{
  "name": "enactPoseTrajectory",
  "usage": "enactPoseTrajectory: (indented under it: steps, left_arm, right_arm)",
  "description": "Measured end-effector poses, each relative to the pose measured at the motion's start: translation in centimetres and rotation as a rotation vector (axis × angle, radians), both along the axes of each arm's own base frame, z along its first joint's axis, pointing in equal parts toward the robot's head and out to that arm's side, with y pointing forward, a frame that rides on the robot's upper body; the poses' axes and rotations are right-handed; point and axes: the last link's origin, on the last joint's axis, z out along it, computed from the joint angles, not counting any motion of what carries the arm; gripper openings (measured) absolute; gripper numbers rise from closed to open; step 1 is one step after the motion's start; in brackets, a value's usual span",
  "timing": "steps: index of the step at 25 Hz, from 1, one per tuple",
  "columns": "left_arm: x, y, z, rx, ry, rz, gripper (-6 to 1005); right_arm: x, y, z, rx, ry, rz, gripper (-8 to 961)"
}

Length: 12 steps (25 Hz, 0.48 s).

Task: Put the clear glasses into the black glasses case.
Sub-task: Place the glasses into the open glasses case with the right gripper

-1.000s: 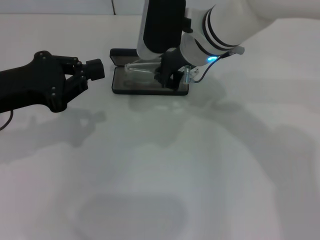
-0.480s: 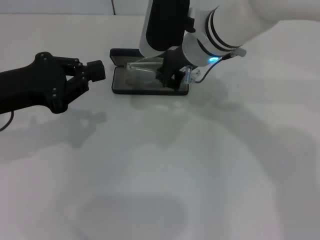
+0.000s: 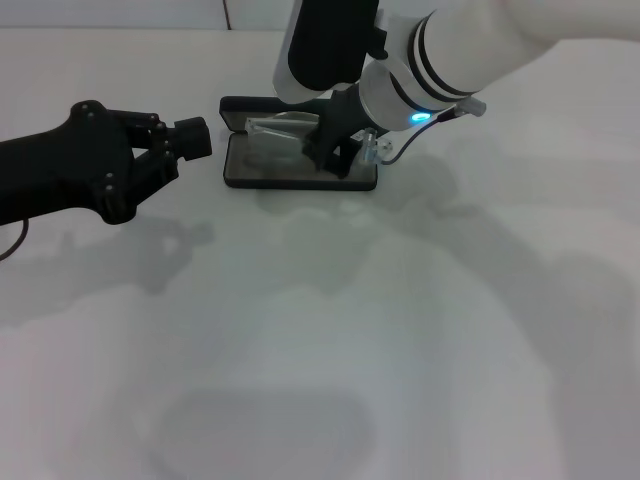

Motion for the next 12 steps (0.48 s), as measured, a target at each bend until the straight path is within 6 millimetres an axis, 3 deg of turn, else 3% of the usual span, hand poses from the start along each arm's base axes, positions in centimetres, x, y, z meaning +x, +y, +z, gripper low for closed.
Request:
enactPoseTrajectory:
  steps: [12]
  left_arm:
    - [0.07, 0.07, -0.01, 0.000, 0.001, -0.002, 133]
  right_arm:
    - [0.06, -0.17, -0.18, -0.006, -0.004, 0.004, 94]
